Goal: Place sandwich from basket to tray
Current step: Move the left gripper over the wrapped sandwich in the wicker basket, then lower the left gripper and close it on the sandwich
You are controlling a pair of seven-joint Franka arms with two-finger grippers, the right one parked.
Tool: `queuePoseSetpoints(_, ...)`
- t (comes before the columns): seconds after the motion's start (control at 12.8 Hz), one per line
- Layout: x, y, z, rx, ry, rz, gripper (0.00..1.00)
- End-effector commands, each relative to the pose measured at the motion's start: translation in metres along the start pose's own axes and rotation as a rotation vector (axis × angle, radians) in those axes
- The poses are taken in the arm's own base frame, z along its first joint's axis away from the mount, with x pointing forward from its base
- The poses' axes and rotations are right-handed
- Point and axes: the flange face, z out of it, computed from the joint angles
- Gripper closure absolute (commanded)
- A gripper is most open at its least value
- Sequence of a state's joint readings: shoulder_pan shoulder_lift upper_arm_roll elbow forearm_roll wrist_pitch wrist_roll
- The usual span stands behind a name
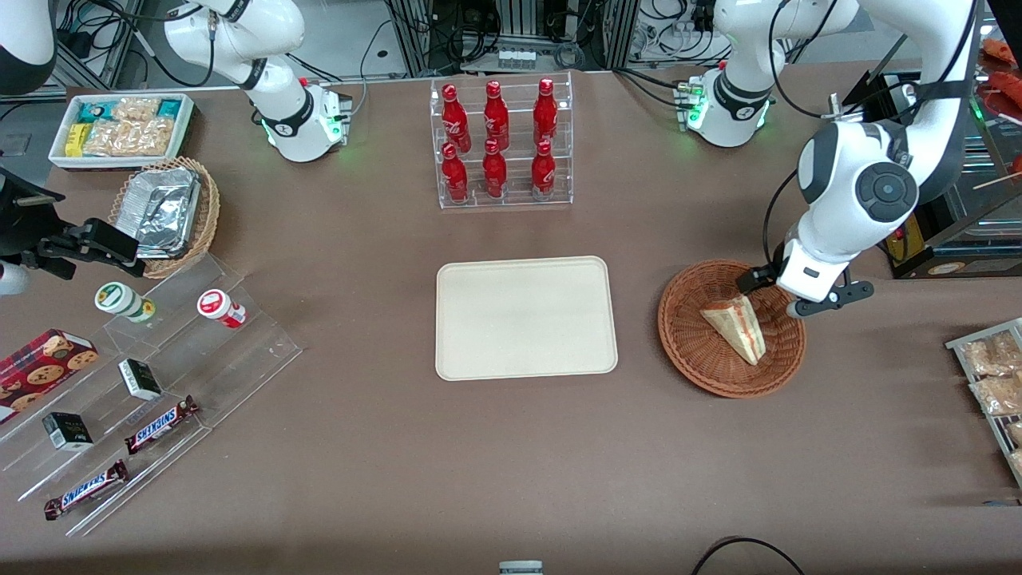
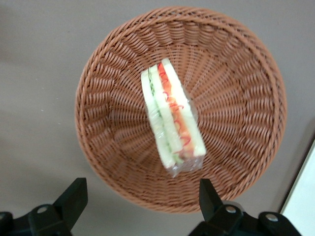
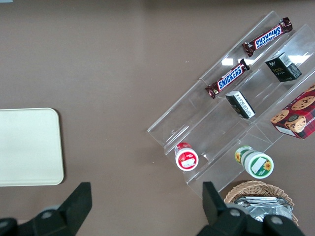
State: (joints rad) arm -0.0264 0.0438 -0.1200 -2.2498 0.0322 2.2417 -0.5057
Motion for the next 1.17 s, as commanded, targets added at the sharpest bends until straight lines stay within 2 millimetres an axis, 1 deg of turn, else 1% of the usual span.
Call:
queuePoseSetpoints(0.0, 0.000, 0.014, 0.015, -0.027, 0.019, -0.175, 0.00)
queuePoseSetpoints(0.08, 0.001, 0.021, 0.022, -0.033, 0.020, -0.226, 0.00)
queuePoseSetpoints(0.31, 0.007, 0.028, 0.037, -0.058, 0.037, -0.382, 0.00)
queuePoseSetpoints(0.55, 0.011, 0.032, 0.052, -0.078, 0.045, -0.463, 0.00)
queuePoseSetpoints(0.78, 0.010, 0.031, 0.068, -0.064, 0.024, -0.477, 0.00)
queuePoseSetpoints(0.94, 0.011, 0.031, 0.072, -0.061, 0.019, -0.478, 0.00)
queuePoseSetpoints(1.02, 0.010, 0.031, 0.078, -0.054, 0.011, -0.477, 0.02)
queuePoseSetpoints(1.1, 0.010, 0.031, 0.079, -0.052, 0.008, -0.478, 0.15)
